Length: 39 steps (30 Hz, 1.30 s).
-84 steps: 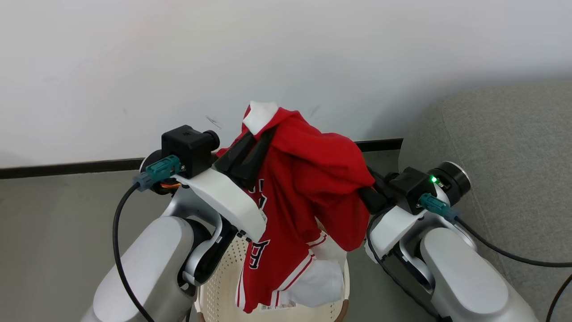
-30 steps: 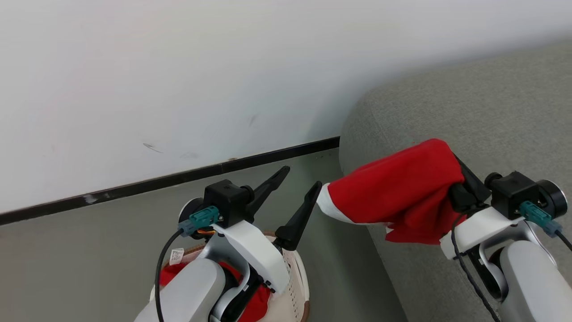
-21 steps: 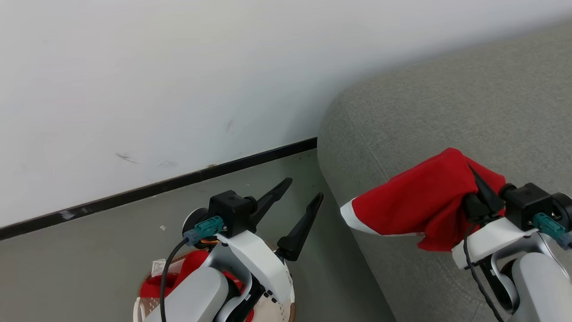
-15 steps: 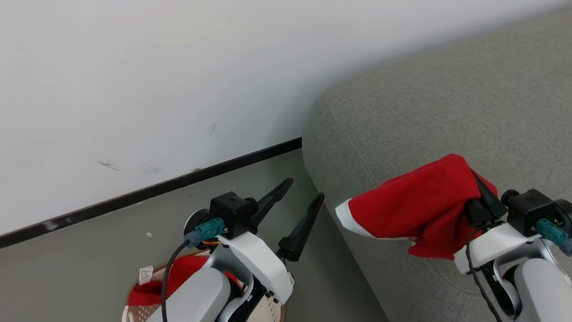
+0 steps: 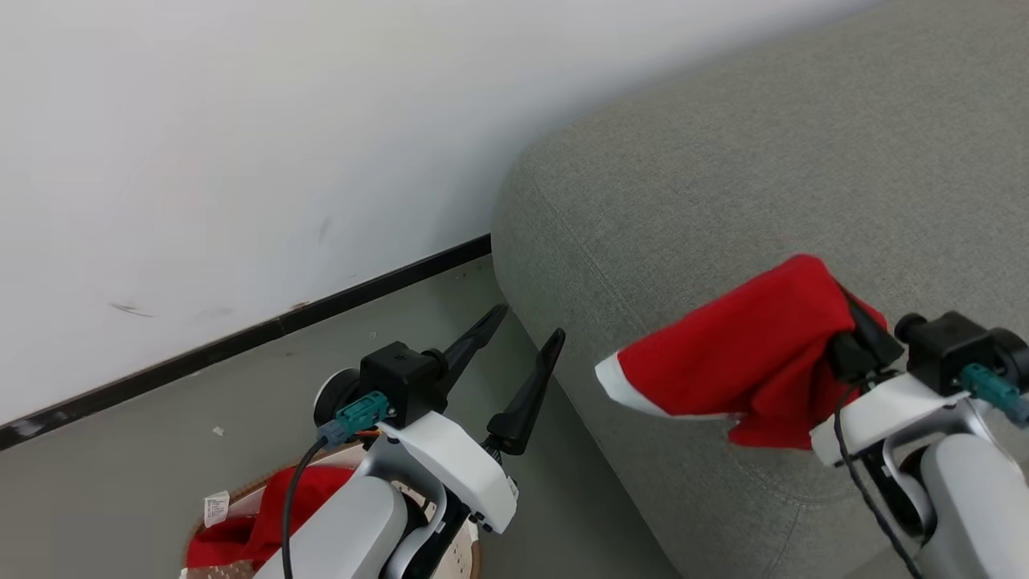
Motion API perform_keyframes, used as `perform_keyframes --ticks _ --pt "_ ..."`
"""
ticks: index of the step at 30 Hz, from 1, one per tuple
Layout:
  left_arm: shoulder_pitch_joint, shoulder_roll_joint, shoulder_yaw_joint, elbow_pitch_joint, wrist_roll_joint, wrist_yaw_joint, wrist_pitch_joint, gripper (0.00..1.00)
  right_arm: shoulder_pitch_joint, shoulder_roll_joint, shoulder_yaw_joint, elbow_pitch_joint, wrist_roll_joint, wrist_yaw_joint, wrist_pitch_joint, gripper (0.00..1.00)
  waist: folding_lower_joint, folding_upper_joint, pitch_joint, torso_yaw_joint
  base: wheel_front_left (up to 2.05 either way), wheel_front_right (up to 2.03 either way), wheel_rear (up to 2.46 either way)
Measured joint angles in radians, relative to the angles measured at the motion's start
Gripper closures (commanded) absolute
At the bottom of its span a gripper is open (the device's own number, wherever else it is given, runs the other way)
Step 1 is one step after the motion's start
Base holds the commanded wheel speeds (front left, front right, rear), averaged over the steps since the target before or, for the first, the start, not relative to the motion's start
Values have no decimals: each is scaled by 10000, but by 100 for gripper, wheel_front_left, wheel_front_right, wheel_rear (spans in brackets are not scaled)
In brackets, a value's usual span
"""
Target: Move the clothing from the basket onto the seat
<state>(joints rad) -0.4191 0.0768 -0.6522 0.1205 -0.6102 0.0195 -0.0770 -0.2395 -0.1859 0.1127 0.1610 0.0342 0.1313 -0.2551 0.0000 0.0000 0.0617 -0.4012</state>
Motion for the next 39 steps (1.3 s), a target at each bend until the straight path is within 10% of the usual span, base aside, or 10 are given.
perform_keyframes --ticks 39 --pt "-1075 247 -462 -1517 1285 836 696 0 -5427 -2591 -2322 5120 880 0 73 100 0 0 2794 1278 0 0 0"
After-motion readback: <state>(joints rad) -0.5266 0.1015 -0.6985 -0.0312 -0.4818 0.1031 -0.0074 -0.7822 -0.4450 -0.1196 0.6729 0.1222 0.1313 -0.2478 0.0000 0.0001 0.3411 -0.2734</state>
